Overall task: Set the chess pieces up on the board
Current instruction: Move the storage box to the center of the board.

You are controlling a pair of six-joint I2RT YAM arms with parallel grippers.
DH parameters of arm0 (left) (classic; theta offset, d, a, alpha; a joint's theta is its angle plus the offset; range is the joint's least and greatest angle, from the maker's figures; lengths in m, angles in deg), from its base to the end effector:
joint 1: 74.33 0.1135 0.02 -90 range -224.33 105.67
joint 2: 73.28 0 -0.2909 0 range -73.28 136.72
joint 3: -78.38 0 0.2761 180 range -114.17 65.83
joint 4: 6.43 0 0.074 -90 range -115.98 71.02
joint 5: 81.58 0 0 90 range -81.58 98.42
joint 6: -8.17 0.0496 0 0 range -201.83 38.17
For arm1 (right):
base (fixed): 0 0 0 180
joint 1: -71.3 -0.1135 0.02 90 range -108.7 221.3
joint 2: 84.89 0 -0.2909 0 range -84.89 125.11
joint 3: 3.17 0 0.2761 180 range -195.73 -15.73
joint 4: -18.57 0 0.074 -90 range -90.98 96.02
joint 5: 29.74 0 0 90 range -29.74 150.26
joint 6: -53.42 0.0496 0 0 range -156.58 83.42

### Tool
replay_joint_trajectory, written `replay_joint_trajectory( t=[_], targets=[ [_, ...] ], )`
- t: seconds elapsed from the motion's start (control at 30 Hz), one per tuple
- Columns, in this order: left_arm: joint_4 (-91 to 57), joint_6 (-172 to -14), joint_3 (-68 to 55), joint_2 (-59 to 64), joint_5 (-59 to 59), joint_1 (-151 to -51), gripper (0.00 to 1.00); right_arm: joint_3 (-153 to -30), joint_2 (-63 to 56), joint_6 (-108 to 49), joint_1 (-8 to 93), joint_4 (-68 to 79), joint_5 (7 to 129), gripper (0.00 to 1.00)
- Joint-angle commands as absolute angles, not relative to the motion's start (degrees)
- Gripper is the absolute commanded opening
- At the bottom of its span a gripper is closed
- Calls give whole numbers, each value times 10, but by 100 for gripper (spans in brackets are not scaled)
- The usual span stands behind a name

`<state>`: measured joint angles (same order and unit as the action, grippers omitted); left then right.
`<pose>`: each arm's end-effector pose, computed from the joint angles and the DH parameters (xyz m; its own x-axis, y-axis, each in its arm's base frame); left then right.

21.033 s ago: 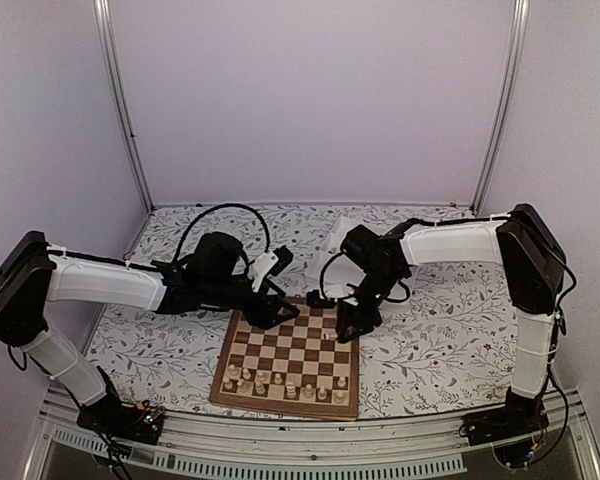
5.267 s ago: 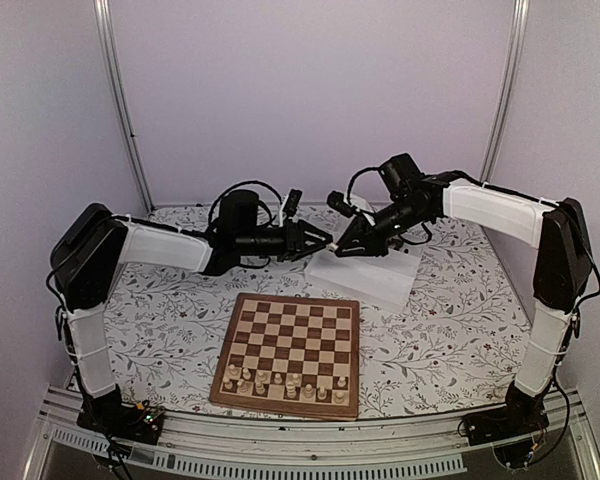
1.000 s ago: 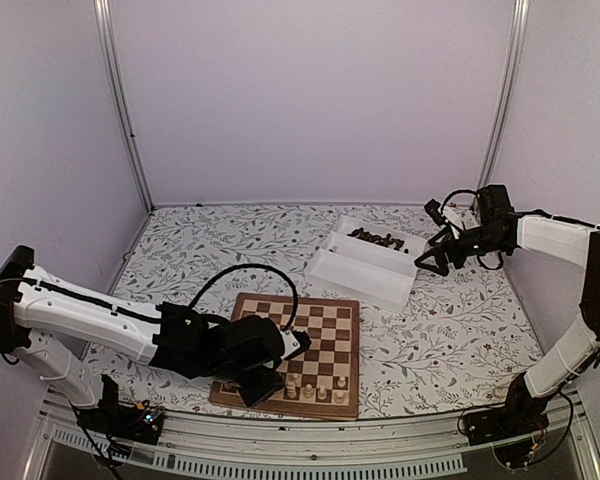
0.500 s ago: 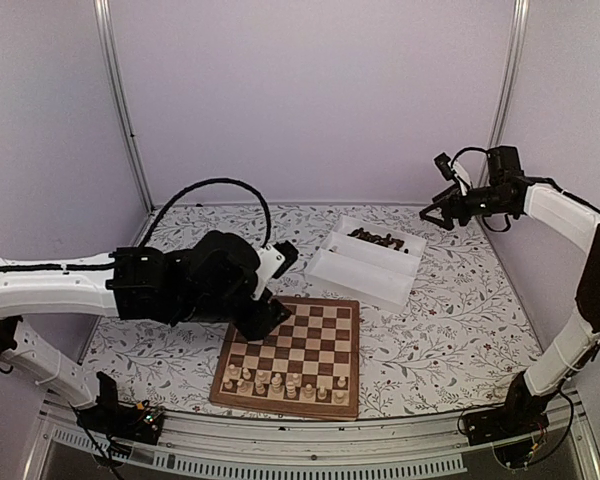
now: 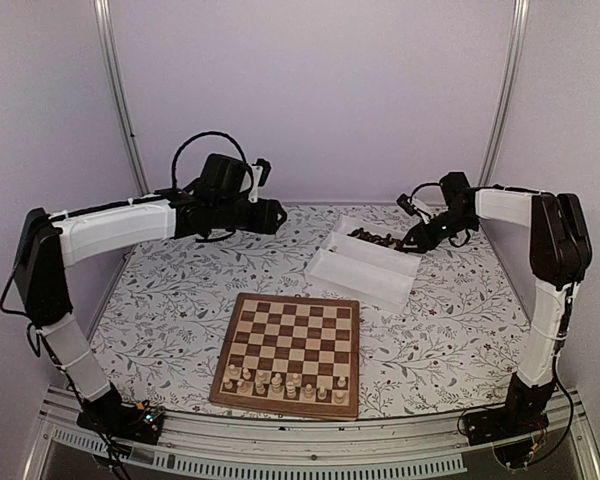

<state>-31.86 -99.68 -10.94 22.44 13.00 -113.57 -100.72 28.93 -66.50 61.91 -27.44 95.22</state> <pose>0.3342 -0.2678 0.3071 -0.5660 0.0678 -0.8216 0.4250 0.8780 -0.2203 0.4451 0.1024 0.2008 -0.5591 -0.5068 -0.6562 -0.7794 0.5911 0.2076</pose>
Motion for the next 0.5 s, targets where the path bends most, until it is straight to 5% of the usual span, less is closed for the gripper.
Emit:
replay_joint_trajectory(
  t=[0.0,0.23,0.47],
  targets=[
    [-283,-1006,-197,331,31,-1107,61,-1065,343,-687,614,-286,911,43],
    [-314,-1005,-346,496,-9,-1103,61,-1106,408,-694,613,-312,875,21],
    [-298,-1019,-354,528,-38,-1103,61,-1019,369,-722,613,-306,806,17]
  ],
)
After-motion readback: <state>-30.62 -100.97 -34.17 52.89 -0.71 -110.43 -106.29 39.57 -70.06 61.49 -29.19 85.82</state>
